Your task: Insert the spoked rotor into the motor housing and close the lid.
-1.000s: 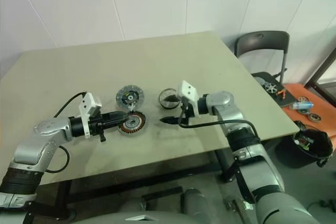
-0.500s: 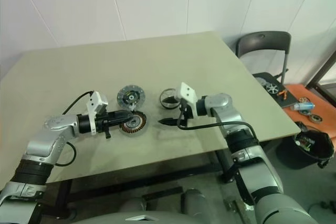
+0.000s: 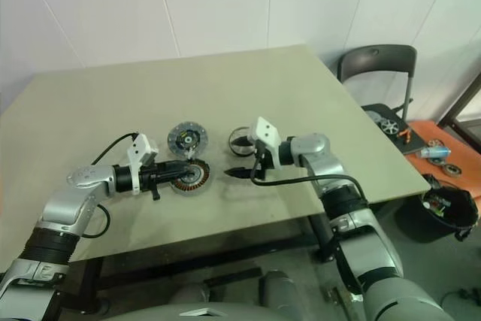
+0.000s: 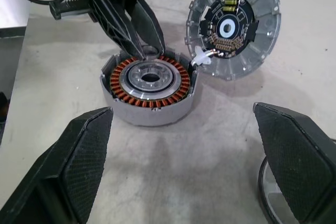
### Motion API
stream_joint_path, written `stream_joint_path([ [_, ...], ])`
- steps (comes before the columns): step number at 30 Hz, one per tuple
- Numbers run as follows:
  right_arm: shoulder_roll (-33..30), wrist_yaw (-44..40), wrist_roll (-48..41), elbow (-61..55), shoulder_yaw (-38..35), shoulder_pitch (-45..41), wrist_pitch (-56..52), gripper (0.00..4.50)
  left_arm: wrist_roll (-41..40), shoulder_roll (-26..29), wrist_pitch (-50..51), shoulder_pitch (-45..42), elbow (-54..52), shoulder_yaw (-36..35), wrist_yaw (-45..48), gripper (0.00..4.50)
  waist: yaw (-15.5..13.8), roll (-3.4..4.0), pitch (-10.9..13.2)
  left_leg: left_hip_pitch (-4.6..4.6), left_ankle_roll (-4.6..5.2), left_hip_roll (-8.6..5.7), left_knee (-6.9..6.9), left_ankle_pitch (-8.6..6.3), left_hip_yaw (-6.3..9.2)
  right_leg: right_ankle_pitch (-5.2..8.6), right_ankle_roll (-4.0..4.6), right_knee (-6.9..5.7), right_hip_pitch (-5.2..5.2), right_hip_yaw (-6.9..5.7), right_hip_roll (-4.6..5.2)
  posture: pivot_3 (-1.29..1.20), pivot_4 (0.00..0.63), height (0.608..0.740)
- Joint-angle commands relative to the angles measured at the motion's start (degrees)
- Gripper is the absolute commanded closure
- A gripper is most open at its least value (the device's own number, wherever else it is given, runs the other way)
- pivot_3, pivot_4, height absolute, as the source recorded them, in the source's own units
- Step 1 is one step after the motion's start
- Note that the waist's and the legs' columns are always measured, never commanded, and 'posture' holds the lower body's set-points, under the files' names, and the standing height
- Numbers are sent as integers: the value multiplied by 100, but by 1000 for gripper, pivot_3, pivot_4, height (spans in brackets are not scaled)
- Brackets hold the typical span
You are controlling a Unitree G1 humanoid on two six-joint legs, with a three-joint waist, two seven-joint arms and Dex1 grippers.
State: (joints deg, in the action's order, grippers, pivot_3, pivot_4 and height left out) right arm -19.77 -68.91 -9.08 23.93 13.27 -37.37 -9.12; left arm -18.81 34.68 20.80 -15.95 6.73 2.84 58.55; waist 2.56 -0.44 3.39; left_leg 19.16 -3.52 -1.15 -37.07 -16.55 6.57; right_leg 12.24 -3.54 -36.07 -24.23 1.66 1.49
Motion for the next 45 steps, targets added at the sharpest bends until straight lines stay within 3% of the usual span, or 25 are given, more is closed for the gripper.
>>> stream_joint_path([
  [1,22,22,-31,-74,-60,-196,110,0,52,-17,-118,-103,4,1,19,3825,-1,0,0,0,0,0,0,0,0,0,0,0,0,0,0,0,0,740],
  [18,7,54,-26,-81,-64,-209,101,0,116,-191,-218,-293,250,-23,77,3825,1,0,0,0,0,0,-1,0,0,-2,-3,-1,0,0,0,0,0,740],
  [29,40,96,-15,-36,-51,-218,140,0,-83,-95,197,-294,-135,-127,34,212,2,0,0,0,0,0,-1,0,0,-3,-4,-2,0,0,0,0,0,740],
  [30,40,97,-18,-50,-47,-208,137,0,-112,-83,236,-303,-205,-182,-19,56,2,0,0,0,0,0,-1,0,0,-3,-4,-2,0,0,0,0,0,740],
  [36,131,211,4,-94,-9,-241,48,0,-432,32,619,-215,-967,-618,-343,56,3,0,0,-1,0,0,-1,0,1,-3,-4,-2,0,0,0,0,0,740],
  [42,470,307,33,-54,199,-503,-543,0,-908,449,1253,587,-2228,-1419,-720,56,76,3,1,-3,0,2,6,0,1,-2,-3,-3,-3,3,-1,0,0,740],
  [45,721,362,-9,-35,274,-711,-990,589,-1180,615,1526,1294,-2782,-2132,-922,0,146,3,2,-3,0,3,5,0,1,0,0,-6,-6,4,-1,0,0,740],
])
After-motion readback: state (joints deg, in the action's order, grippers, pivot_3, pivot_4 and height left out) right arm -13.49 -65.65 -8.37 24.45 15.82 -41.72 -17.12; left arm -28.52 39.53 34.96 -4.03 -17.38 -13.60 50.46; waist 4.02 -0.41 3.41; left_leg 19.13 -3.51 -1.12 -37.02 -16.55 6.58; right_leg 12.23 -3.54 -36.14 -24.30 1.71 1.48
